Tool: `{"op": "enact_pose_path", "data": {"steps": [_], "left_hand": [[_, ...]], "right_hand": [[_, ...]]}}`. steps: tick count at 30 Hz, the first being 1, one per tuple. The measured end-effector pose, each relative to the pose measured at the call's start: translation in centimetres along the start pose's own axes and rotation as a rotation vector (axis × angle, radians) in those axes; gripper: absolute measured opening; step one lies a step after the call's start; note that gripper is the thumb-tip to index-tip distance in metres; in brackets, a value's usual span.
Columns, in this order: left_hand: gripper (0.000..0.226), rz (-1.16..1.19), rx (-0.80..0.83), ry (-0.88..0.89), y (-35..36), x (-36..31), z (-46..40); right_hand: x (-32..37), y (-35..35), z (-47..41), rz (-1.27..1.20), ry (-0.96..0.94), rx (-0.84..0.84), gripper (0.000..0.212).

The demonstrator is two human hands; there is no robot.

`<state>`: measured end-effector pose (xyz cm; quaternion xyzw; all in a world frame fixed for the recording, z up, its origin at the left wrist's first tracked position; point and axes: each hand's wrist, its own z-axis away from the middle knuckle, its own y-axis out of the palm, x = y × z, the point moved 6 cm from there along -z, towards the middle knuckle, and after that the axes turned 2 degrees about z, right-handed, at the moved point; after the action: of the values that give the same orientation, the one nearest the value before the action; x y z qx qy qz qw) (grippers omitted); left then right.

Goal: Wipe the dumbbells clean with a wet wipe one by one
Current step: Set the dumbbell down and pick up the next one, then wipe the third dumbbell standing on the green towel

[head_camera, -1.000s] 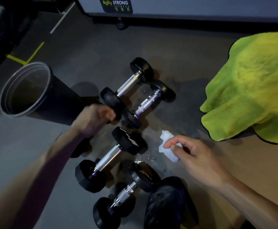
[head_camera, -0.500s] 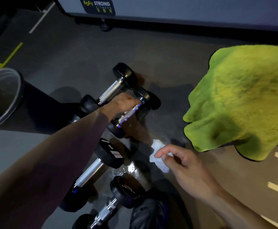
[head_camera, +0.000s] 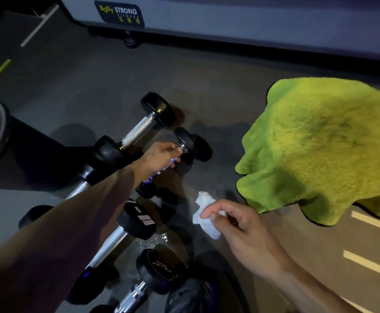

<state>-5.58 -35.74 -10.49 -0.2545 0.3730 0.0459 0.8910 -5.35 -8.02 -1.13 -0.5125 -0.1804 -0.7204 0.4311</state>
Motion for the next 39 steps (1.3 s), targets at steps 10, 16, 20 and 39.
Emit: {"op": "enact_pose_path", "data": {"steps": [10,16,20,39], "left_hand": [[0.019,0.514,-0.048,0.406,-3.4,-13.7,11.9],[0.023,0.743,0.006,0.785,-0.3,-24.4,21.1],[0.012,0.821,0.058,0.843,3.4,-29.2,23.3],[0.093,0.575,0.112,0.764,7.6,-30.5,21.7]], "right_hand": [[7.6,-4.8,3.4,-0.045,-0.264,-0.149,0.014],[10.8,-10.2,8.0,-0.181,-0.382,-0.386,0.018],[10.2,-15.2,11.0,-0.287,-0.430,-0.677,0.016],[10.6,-19.8,13.0,0.417,-0.355,-0.840,0.017]]}}
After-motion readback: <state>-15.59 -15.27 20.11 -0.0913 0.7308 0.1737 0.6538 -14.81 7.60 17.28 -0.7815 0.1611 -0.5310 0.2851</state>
